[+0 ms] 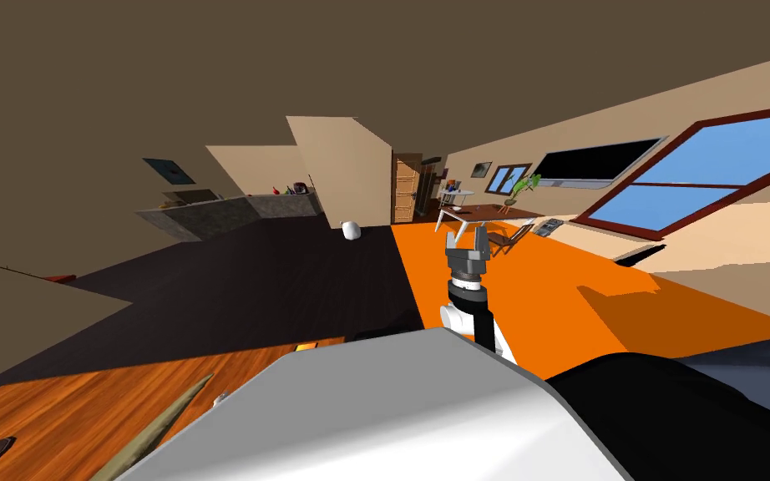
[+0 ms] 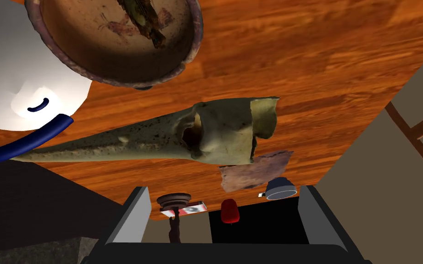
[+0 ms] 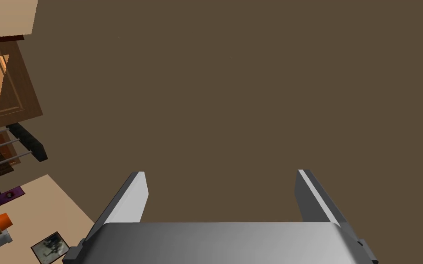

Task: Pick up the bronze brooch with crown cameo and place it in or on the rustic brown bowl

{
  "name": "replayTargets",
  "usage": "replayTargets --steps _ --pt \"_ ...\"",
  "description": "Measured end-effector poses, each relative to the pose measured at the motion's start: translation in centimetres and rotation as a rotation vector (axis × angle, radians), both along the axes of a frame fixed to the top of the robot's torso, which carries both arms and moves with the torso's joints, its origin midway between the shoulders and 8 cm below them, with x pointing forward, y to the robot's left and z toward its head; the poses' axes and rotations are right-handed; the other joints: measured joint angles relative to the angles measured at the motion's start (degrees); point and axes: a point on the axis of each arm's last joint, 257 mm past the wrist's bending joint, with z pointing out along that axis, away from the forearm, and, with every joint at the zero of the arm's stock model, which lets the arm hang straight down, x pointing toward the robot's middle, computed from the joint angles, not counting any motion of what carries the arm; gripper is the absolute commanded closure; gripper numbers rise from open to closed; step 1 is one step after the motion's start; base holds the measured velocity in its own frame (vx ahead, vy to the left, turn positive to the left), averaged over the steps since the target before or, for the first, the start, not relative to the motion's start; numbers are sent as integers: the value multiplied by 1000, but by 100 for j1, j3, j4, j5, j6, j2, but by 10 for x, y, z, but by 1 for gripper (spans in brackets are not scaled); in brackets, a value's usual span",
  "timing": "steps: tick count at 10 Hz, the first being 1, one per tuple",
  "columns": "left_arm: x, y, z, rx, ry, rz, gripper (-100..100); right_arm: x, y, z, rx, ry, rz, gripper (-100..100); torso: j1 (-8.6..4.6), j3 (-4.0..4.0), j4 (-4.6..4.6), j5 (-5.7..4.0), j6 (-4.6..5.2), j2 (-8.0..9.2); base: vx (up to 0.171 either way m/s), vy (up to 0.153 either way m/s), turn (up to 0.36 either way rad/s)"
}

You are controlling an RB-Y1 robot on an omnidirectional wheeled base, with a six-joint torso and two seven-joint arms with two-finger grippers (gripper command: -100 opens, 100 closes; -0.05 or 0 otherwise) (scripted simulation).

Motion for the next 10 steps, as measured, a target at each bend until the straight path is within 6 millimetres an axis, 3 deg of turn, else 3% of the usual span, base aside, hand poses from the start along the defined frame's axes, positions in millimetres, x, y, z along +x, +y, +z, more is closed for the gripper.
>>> replayTargets --steps 3,5,7,9,10 --pt "-10 -3 -6 -50 73 -29 -100 0 0 0 0 0 0 0 -3 12 5 0 -1 20 18 -12 82" --pt "8 21 -13 -13 63 -21 -100 0 0 0 0 0 0 0 -28 -7 -2 -6 -6 -14 86 -49 224" --pt "11 44 -7 5 102 -50 -100 0 0 0 0 0 0 0 -5 2 0 -2 1 3 6 6 -21" --pt "5 41 -11 -34 151 -71 -100 0 0 0 0 0 0 0 0 11 5 1 0 19 38 -24 136" --pt "16 52 -11 -23 139 -66 -100 0 0 0 0 0 0 0 -20 -1 1 -2 -8 -6 92 -64 331"
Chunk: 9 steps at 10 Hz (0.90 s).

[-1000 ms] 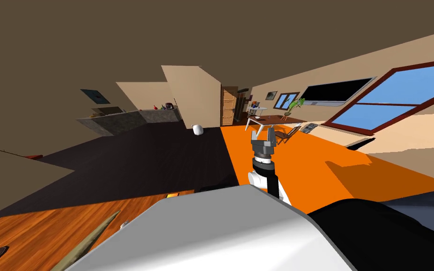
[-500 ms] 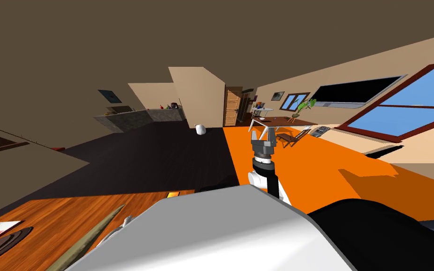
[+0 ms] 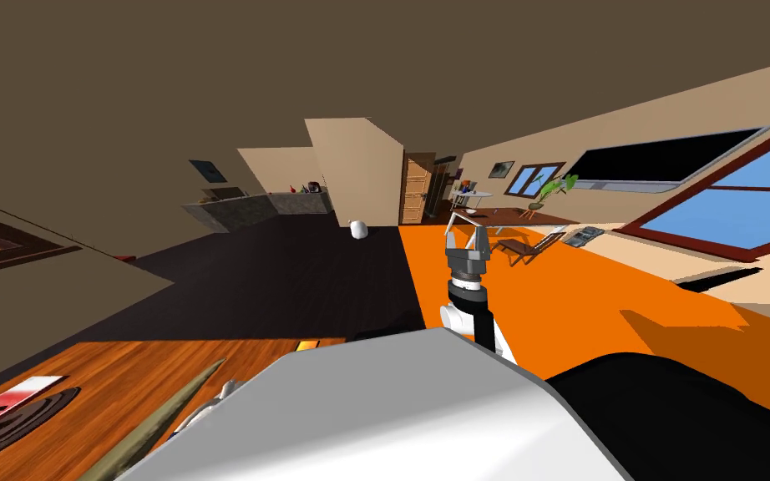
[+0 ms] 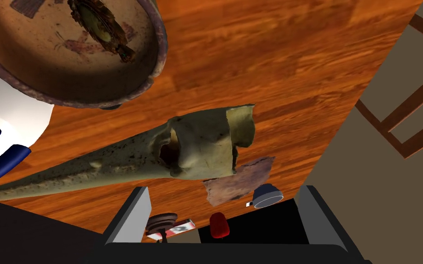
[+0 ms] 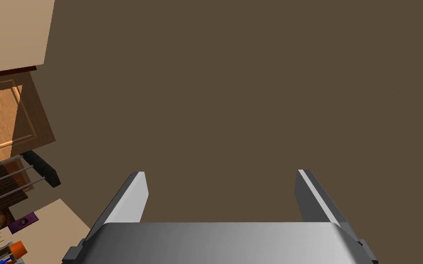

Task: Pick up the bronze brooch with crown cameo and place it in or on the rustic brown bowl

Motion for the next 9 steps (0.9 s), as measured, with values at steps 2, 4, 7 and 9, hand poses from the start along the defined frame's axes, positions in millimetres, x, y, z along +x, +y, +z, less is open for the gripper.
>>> replayTargets --steps 2,4,7,9 --pt "17 15 -1 16 -15 10 -100 0 0 0 0 0 0 0 4 -1 -2 -2 8 1 28 -16 37" --pt "14 28 3 11 28 -16 -100 0 0 0 0 0 0 0 23 9 2 2 8 20 -6 12 -14" --pt "19 34 -3 -21 51 -28 -100 0 0 0 0 0 0 0 -1 -2 -1 0 -1 -4 68 -44 223" --pt "35 52 1 -3 31 -16 -100 0 0 0 0 0 0 0 5 -2 -3 -2 10 0 19 -17 1"
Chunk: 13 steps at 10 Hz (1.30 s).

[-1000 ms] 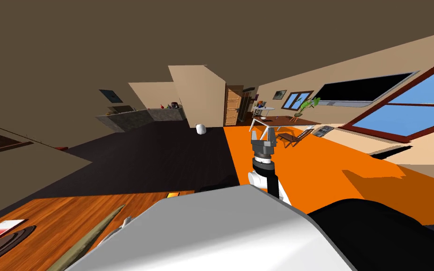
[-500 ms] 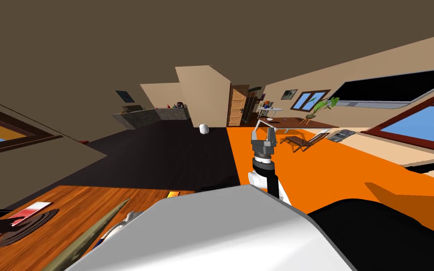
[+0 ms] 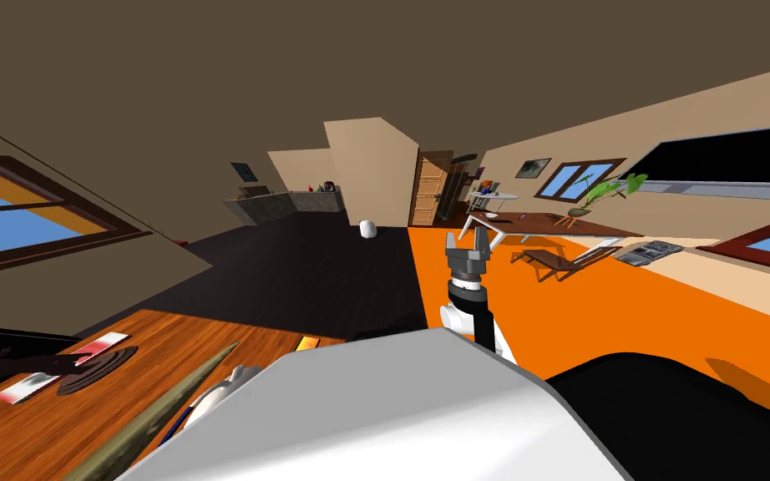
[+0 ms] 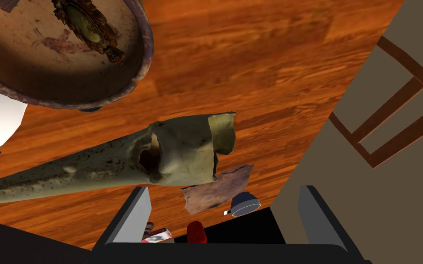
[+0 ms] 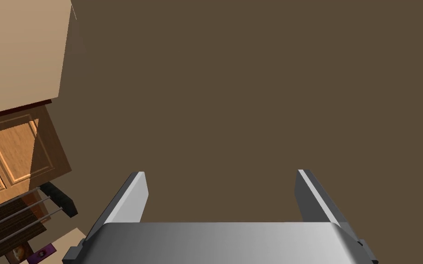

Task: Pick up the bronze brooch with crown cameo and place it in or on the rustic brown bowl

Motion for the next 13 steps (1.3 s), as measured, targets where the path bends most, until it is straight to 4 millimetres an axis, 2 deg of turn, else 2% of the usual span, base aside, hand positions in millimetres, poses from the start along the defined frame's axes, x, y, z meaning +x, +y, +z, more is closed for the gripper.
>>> replayTargets --steps 2,4,5,7,9,11,13 --pt "-5 9 6 -16 41 -24 -100 0 0 0 0 0 0 0 19 13 5 4 -2 22 -13 12 -5" --pt "-8 0 1 -66 71 -42 -100 0 0 0 0 0 0 0 18 14 6 5 -2 23 43 -30 182" --pt "7 7 -1 -59 40 -33 -100 0 0 0 0 0 0 0 -5 1 2 3 -11 -2 110 -88 300" --pt "21 24 5 -45 13 -24 -100 0 0 0 0 0 0 0 -4 -2 -1 -2 2 -4 24 -23 -3" --pt "21 32 13 -58 38 -51 -100 0 0 0 0 0 0 0 21 12 5 5 -1 20 -13 16 -6" --pt "18 24 8 -104 59 -73 -100 0 0 0 0 0 0 0 19 14 6 5 -1 23 33 -32 167" --pt "46 45 18 -84 -9 -63 -100 0 0 0 0 0 0 0 -15 -4 -1 -4 -6 -7 65 -65 193"
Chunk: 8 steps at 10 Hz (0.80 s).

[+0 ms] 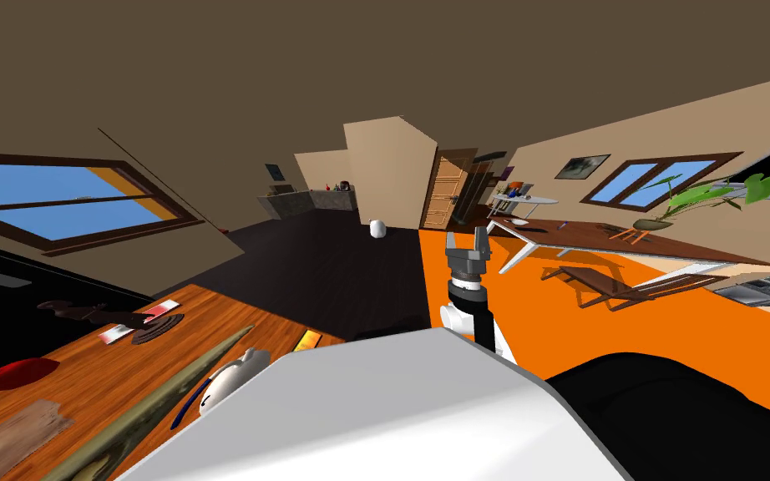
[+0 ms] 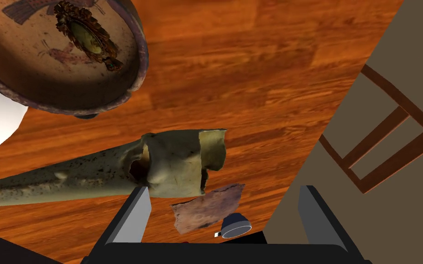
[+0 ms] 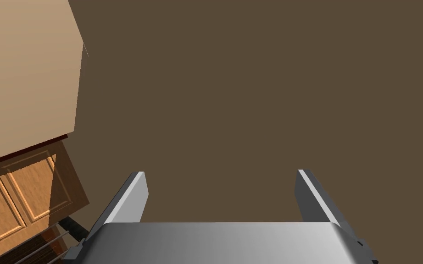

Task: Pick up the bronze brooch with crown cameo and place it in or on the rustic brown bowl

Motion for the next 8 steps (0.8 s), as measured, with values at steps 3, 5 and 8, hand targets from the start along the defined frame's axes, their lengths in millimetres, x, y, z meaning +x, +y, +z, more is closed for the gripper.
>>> replayTargets --steps 3,5,8 --pt "4 3 5 -34 6 -31 -100 0 0 0 0 0 0 0 33 13 5 9 5 22 2 3 -21" --pt "21 7 2 -49 -26 -47 -100 0 0 0 0 0 0 0 19 7 4 8 -6 9 69 -64 354" --pt "35 20 21 -55 -79 -58 -100 0 0 0 0 0 0 0 23 9 3 6 8 16 15 -22 -20"
